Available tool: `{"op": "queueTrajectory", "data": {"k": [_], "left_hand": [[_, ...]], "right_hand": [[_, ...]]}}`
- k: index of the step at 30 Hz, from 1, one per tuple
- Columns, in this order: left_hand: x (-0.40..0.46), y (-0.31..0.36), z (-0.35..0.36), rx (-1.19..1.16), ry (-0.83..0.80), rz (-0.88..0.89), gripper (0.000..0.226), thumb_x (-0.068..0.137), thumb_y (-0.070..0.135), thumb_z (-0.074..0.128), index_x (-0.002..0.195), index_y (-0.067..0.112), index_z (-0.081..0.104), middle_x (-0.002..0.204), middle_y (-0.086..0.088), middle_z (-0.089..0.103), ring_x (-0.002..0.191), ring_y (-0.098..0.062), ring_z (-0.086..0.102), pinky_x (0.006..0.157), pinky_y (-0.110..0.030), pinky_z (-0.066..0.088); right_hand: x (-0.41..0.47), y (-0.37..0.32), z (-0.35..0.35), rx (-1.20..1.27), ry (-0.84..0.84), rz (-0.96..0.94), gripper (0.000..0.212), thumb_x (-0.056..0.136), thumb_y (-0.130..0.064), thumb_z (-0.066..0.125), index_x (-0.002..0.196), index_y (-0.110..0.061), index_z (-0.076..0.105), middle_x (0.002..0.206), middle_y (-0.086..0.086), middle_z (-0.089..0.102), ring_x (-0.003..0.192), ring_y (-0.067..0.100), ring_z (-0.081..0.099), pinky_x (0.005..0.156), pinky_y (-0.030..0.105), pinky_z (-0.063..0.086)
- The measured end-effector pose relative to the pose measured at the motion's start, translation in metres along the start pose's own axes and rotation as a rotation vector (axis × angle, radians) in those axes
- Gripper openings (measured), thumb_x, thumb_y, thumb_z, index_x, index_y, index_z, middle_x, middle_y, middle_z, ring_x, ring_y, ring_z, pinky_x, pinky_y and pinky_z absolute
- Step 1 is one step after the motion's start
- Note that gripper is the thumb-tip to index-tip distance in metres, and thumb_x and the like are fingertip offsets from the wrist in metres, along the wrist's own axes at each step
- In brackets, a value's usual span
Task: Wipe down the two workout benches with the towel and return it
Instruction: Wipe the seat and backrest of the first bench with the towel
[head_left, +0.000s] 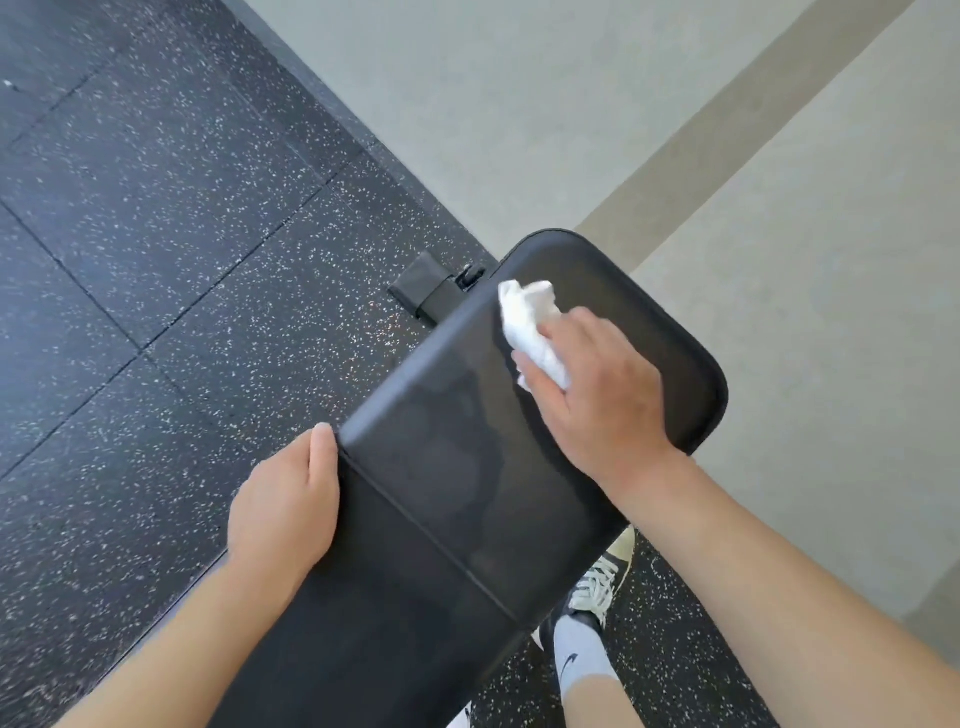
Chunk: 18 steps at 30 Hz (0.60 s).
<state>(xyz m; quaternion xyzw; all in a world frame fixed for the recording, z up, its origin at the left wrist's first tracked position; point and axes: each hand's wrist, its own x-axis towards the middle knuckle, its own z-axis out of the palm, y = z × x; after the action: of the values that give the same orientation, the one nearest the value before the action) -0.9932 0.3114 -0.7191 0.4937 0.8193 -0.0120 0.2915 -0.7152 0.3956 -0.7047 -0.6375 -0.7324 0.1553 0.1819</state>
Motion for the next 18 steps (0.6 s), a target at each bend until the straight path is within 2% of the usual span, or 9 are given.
{"op": "queueTrajectory", "data": {"k": [3, 7, 9, 11, 13, 15, 18], "left_hand": [[-0.010, -0.018, 0.001, 0.013, 0.055, -0.028, 0.045, 0.096, 0.045, 0.013, 0.073, 0.016, 0.038, 0.064, -0.003, 0.054, 0.064, -0.023, 0.049, 0.060, -0.039, 0.035], [-0.009, -0.016, 0.006, 0.055, 0.109, -0.052, 0.042, 0.095, 0.041, 0.013, 0.074, 0.016, 0.041, 0.064, 0.000, 0.052, 0.063, -0.024, 0.047, 0.063, -0.042, 0.038], [-0.009, -0.016, 0.008, 0.053, 0.135, -0.060, 0.043, 0.095, 0.041, 0.014, 0.072, 0.018, 0.042, 0.061, 0.003, 0.051, 0.060, -0.023, 0.045, 0.061, -0.041, 0.036], [-0.010, -0.016, 0.009, 0.061, 0.155, -0.068, 0.045, 0.096, 0.041, 0.015, 0.072, 0.018, 0.046, 0.059, 0.004, 0.049, 0.058, -0.024, 0.044, 0.061, -0.040, 0.035], [-0.010, -0.016, 0.009, 0.069, 0.176, -0.064, 0.045, 0.097, 0.039, 0.017, 0.073, 0.018, 0.048, 0.057, 0.007, 0.046, 0.057, -0.027, 0.043, 0.060, -0.039, 0.033], [-0.010, -0.016, 0.009, 0.071, 0.181, -0.059, 0.045, 0.097, 0.040, 0.018, 0.073, 0.019, 0.050, 0.057, 0.009, 0.042, 0.058, -0.029, 0.042, 0.060, -0.038, 0.031], [-0.010, -0.017, 0.010, 0.063, 0.193, -0.056, 0.047, 0.097, 0.040, 0.019, 0.075, 0.019, 0.054, 0.057, 0.008, 0.043, 0.058, -0.029, 0.041, 0.060, -0.037, 0.030]], "right_hand": [[0.030, -0.057, 0.033, -0.076, -0.001, -0.077, 0.026, 0.098, -0.040, 0.061, 0.104, -0.016, 0.069, 0.091, 0.001, 0.060, 0.080, 0.025, 0.056, 0.056, 0.039, 0.043], [-0.004, -0.099, 0.053, 0.017, -0.092, -0.269, 0.014, 0.089, -0.029, 0.069, 0.090, -0.015, 0.069, 0.084, 0.003, 0.059, 0.076, 0.026, 0.056, 0.054, 0.038, 0.044], [-0.047, -0.092, 0.045, 0.044, -0.172, -0.437, 0.007, 0.088, -0.022, 0.067, 0.087, -0.016, 0.069, 0.080, 0.003, 0.057, 0.070, 0.025, 0.052, 0.053, 0.039, 0.044], [-0.076, -0.063, 0.028, 0.001, -0.262, -0.581, 0.011, 0.093, -0.018, 0.062, 0.090, -0.016, 0.072, 0.079, 0.002, 0.055, 0.067, 0.023, 0.048, 0.052, 0.038, 0.043], [-0.077, -0.025, 0.010, -0.071, -0.269, -0.642, 0.013, 0.095, -0.017, 0.062, 0.096, -0.016, 0.075, 0.078, 0.002, 0.053, 0.066, 0.022, 0.045, 0.051, 0.037, 0.042], [-0.053, 0.004, -0.004, -0.168, -0.182, -0.590, 0.014, 0.095, -0.021, 0.067, 0.105, -0.014, 0.076, 0.078, 0.002, 0.051, 0.066, 0.023, 0.046, 0.051, 0.035, 0.041], [0.005, 0.003, -0.001, -0.228, -0.042, -0.311, 0.022, 0.093, -0.028, 0.073, 0.108, -0.011, 0.071, 0.083, 0.005, 0.055, 0.071, 0.026, 0.053, 0.050, 0.037, 0.043]]}}
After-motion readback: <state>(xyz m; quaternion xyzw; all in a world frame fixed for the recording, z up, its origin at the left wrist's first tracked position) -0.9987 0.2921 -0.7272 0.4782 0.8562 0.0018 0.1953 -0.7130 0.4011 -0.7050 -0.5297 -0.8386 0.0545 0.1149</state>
